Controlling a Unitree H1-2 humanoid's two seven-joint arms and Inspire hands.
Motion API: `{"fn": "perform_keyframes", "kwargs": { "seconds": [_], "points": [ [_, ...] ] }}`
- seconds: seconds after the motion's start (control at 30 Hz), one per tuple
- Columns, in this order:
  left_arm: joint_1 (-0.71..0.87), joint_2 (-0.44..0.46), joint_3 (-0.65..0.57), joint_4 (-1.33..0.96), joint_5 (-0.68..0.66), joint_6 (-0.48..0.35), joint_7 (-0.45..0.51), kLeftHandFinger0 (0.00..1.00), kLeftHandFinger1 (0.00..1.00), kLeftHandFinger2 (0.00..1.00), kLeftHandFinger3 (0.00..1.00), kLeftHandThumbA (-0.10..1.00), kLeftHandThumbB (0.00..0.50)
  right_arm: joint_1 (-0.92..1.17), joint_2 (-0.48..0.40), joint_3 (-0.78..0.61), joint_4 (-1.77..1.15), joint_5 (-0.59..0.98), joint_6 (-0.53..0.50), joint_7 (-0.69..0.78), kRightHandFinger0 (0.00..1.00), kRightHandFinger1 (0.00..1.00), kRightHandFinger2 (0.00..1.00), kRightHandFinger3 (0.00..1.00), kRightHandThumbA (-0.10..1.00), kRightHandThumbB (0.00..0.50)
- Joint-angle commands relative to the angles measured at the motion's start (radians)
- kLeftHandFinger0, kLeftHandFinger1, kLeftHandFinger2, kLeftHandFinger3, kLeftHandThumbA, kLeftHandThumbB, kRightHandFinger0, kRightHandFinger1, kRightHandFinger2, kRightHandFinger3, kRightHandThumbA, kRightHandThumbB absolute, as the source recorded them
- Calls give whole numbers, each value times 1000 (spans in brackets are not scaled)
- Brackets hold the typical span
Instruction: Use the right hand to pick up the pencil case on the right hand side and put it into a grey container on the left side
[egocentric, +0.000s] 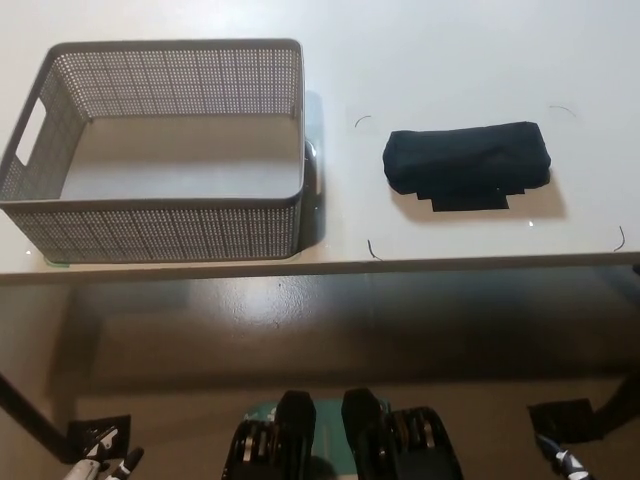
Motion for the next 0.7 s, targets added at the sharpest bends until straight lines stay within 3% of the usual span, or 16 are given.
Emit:
{"fn": "perform_keyframes", "kwargs": {
  "seconds": [0.0, 0.13, 0.23, 0.4, 0.47, 0.57, 0.67],
  "points": [
    [-11, 39, 13, -14, 25, -100, 13, 1000, 996, 1000, 1000, 1000, 270, 85, -73, -114, -417, -107, -12, -43, 1000, 1000, 1000, 1000, 1000, 403],
    [-16, 37, 12, -8, 29, -99, 17, 1000, 996, 1000, 1000, 1000, 293, 119, -70, -167, -570, -100, -4, -36, 1000, 1000, 1000, 1000, 989, 389],
    [-8, 38, 13, -20, 23, -90, 9, 1000, 1000, 1000, 1000, 1000, 283, 133, -67, -192, -647, -99, -2, -32, 1000, 1000, 1000, 1000, 965, 380],
    [-13, 45, 10, -18, 34, -89, 9, 1000, 1000, 1000, 1000, 1000, 276, 139, -52, -245, -778, -118, 35, -30, 1000, 1000, 1000, 1000, 989, 427],
    [-14, 49, 8, -23, 35, -78, 2, 1000, 1000, 1000, 1000, 1000, 289, 120, -61, -264, -803, -120, 41, -27, 1000, 1000, 1000, 1000, 969, 407],
    [-15, 51, 6, -20, 37, -83, 1, 1000, 1000, 1000, 1000, 1000, 281, 69, -100, -296, -813, -148, 61, -3, 1000, 1000, 1000, 1000, 995, 416],
    [-11, 55, 2, -21, 43, -88, -1, 1000, 1000, 1000, 1000, 1000, 279, 9, -145, -321, -842, -209, 133, 41, 1000, 1000, 1000, 1000, 1000, 468]
  ]
}}
